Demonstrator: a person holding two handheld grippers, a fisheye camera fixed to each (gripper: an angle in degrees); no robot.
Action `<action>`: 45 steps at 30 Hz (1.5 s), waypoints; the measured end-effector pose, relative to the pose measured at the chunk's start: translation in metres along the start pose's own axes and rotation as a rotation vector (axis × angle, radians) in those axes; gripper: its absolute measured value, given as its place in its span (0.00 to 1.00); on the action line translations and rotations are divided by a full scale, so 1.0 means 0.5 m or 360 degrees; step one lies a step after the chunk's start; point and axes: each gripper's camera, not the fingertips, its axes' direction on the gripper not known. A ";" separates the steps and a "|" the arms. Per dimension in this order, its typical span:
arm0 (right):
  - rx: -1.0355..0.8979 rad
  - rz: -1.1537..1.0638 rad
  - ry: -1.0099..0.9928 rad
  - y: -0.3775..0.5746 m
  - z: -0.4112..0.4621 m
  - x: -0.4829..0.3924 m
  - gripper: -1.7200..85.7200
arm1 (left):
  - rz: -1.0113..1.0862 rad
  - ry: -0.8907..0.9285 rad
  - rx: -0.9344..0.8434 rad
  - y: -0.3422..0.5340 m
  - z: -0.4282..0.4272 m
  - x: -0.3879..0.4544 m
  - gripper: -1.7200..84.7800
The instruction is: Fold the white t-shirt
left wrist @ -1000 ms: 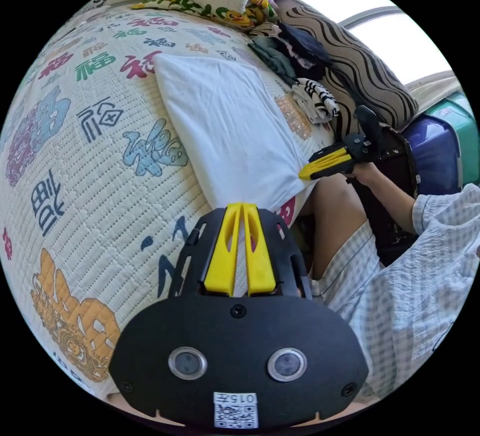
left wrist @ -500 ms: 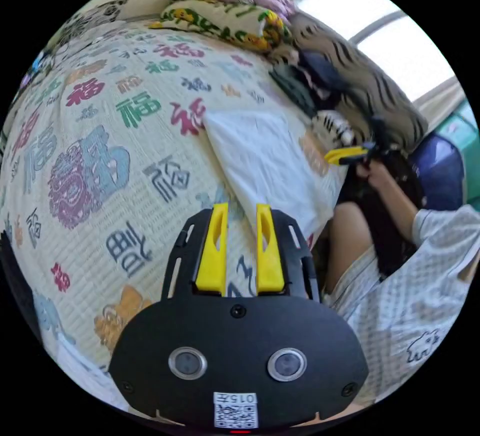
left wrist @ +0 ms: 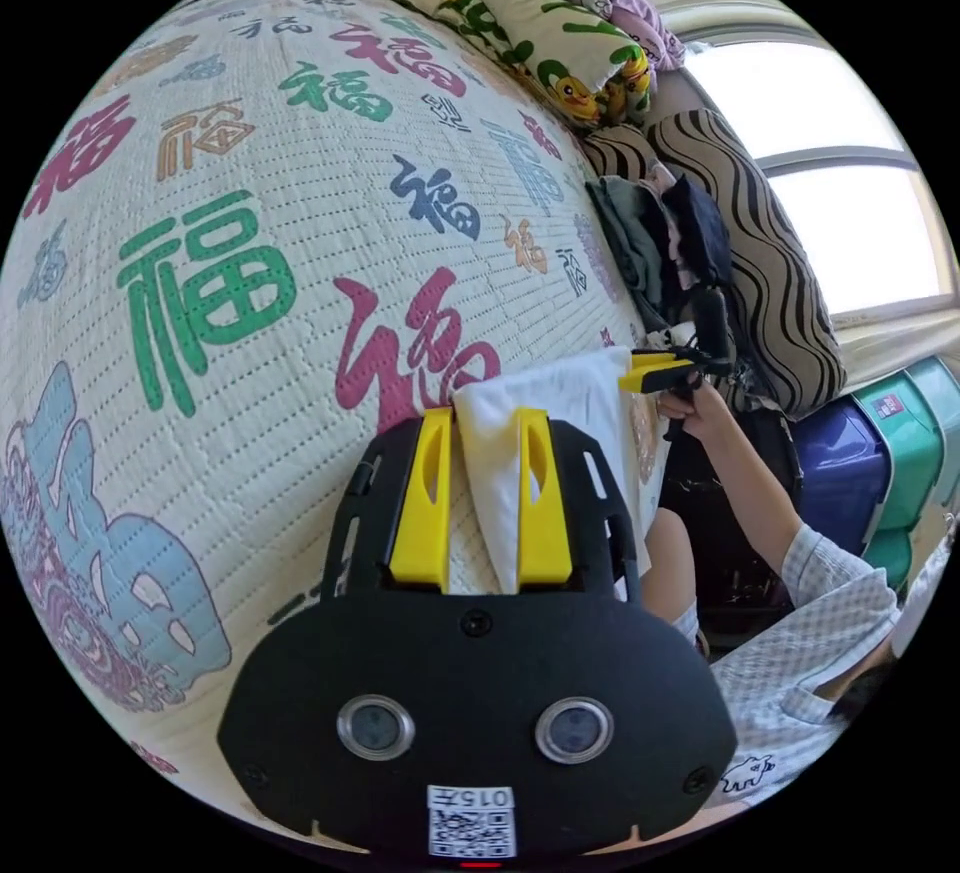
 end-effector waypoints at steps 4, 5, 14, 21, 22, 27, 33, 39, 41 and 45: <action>-0.0098 -0.0026 -0.0108 -0.030 0.030 0.019 0.10 | 0.0006 0.0068 -0.0049 -0.008 -0.005 -0.019 0.09; -0.0099 -0.0016 -0.0146 -0.029 0.030 0.026 0.09 | 0.0038 0.0127 -0.0030 -0.008 -0.010 -0.023 0.07; 0.0065 -0.0494 0.0166 0.066 -0.038 -0.098 0.07 | 0.0634 0.0121 0.0180 0.043 -0.109 0.115 0.02; 0.0077 -0.0925 0.0481 0.264 -0.008 -0.250 0.06 | 0.1021 -0.0051 0.0180 0.266 -0.137 0.248 0.03; 0.0048 -0.0967 0.0560 0.302 0.017 -0.267 0.06 | 0.1028 -0.0072 0.0166 0.285 -0.130 0.254 0.03; -0.0199 -0.1014 0.0745 0.406 0.142 -0.284 0.06 | 0.0947 -0.0229 0.0009 0.403 -0.049 0.280 0.03; -0.0444 -0.0912 0.0809 0.446 0.227 -0.260 0.08 | 0.0898 -0.0394 -0.0144 0.454 -0.001 0.311 0.06; -0.0487 -0.0541 0.0792 0.456 0.168 -0.229 0.08 | 0.0767 -0.0372 -0.0097 0.442 -0.064 0.354 0.07; -0.0297 -0.0539 0.0752 0.447 0.137 -0.255 0.08 | 0.0757 -0.0361 0.0000 0.421 -0.069 0.380 0.08; -0.0316 -0.0631 0.0668 0.407 0.181 -0.279 0.05 | 0.0773 -0.0369 -0.0136 0.361 0.029 0.412 0.08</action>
